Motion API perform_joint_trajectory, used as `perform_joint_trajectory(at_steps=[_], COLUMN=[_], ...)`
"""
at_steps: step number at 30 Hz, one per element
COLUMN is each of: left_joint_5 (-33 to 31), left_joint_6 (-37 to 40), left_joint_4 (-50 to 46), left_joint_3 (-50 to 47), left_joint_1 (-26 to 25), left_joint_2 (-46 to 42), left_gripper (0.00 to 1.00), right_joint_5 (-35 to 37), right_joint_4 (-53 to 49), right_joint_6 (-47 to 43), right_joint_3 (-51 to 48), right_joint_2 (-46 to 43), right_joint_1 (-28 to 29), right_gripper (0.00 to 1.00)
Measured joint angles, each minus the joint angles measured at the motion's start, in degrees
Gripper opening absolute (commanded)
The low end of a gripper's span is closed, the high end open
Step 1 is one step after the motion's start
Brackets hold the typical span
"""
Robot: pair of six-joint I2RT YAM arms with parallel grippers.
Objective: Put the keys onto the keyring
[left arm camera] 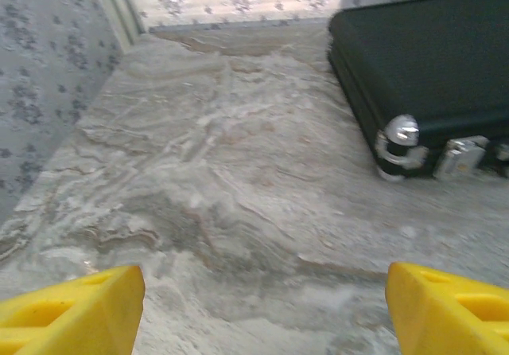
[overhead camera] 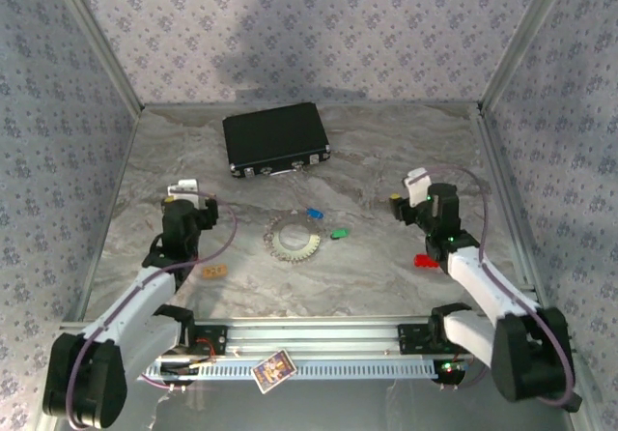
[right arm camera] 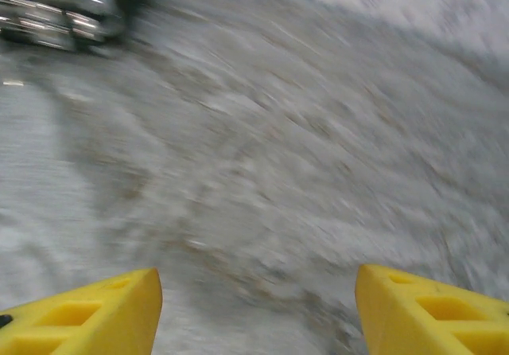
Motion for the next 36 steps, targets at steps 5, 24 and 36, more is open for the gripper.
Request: perform_joint_trajectory(at_steps=[5,24,36], left_joint_5=[1.0,6.4,7.9], left_joint_6=[-0.2,1.7,1.7], left_joint_4=[8.9,34.8,33.4], left_joint_3=[-2.2,0.6,2.3], left_joint_1=[6.2,11.0,11.4], left_joint_2=[5.7,36.6,36.6], left_gripper=[0.79,1.00,1.00], right_joint_5=[-1.2,-6.3,0.8], right_joint_4=[16.1,32.6,32.4], right_joint_6=[3.3,7.8,8.4], right_joint_3=[-5.6,-3.8,-3.5], right_joint_2=[13.5,25.0,25.0], right_joint_1=[-6.4,-11.0,-8.7], right_gripper=[0.60,0.99,0.99])
